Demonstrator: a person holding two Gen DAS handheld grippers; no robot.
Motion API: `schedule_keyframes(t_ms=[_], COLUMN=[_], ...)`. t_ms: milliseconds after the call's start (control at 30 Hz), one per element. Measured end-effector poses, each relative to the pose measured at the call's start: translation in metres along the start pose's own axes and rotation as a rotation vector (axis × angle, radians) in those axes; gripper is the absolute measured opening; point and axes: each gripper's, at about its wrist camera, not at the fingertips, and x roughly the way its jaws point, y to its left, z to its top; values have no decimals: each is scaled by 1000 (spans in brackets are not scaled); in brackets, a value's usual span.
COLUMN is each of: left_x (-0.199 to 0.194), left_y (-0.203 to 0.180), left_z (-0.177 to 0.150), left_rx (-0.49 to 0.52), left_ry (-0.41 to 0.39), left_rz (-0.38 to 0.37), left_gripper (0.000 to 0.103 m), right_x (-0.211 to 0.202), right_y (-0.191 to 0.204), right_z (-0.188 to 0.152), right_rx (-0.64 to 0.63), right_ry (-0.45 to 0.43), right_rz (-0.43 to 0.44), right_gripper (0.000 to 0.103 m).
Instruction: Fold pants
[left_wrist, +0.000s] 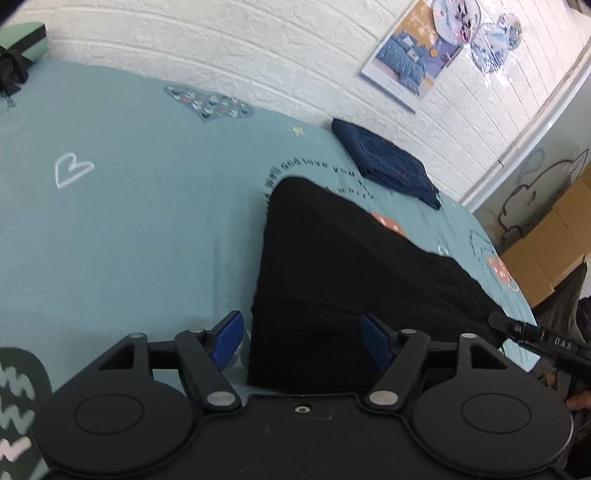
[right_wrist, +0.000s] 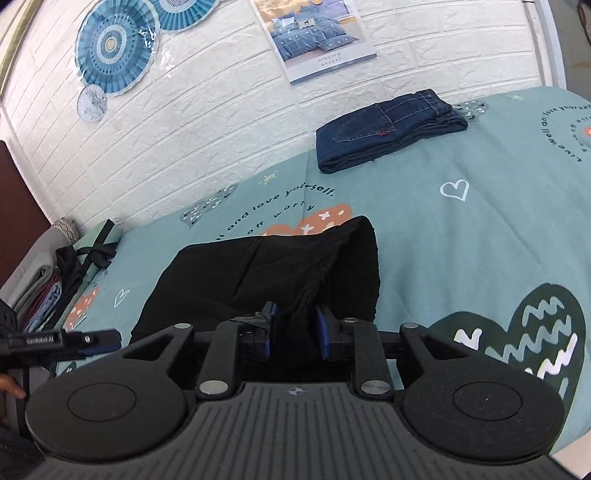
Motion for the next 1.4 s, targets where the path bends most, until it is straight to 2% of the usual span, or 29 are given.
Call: schedule_keyframes(t_ms=[100, 167, 267, 300, 333, 400, 500, 567, 667, 733, 800, 867, 1033, 1100, 1167, 1267, 1400], left_x=[14, 20, 9, 2, -3, -9, -1, 12, 30, 40, 46, 52, 66, 69, 70, 66, 53], left_y=[-2, 0, 11, 14, 16, 17, 18, 17, 18, 22, 23, 21, 15, 11, 4, -2, -6], left_z=[-6, -9, 1, 7, 12, 24, 38, 43, 46, 46, 45, 48, 56, 55, 54, 52, 57], left_rx=[37, 66, -5, -18, -24, -25, -38, -34, -24, -36, -43, -36, -18, -11, 13, 35, 33], left_ry=[46, 69, 48, 15, -16, -57, -53, -19, 48, 83, 94, 87, 75, 66, 62, 52, 24], left_rz=[-2, 39, 2, 3, 10, 23, -27, -43, -29, -69, -108, -123, -145, -142, -123, -91, -109], left_gripper=[103, 103, 103, 103, 103, 103, 103, 103, 103, 103, 103, 103, 103, 103, 103, 103, 100], right_x=[5, 11, 12, 9, 6, 5, 18, 27, 35, 43, 53, 59, 74, 80, 83, 82, 77], right_y=[-4, -8, -11, -10, -9, -13, -24, -33, -50, -61, -68, -66, -54, -50, -46, -43, -43], right_z=[-3, -7, -6, -2, 2, 10, 13, 10, 0, -8, -17, -15, -7, -7, -4, 0, 8], right_rx=[17, 18, 29, 26, 30, 57, 104, 158, 288, 393, 480, 481, 443, 427, 407, 358, 333], right_ry=[21, 69, 96, 80, 62, 21, 58, 106, 182, 240, 250, 240, 201, 181, 179, 178, 152], right_rz=[-15, -31, -32, -29, -23, -25, -44, -42, 43, 119, 179, 200, 208, 197, 181, 165, 187], right_gripper=[43, 43, 44, 51, 73, 103, 103, 103, 101, 98, 94, 88, 83, 74, 60, 51, 44])
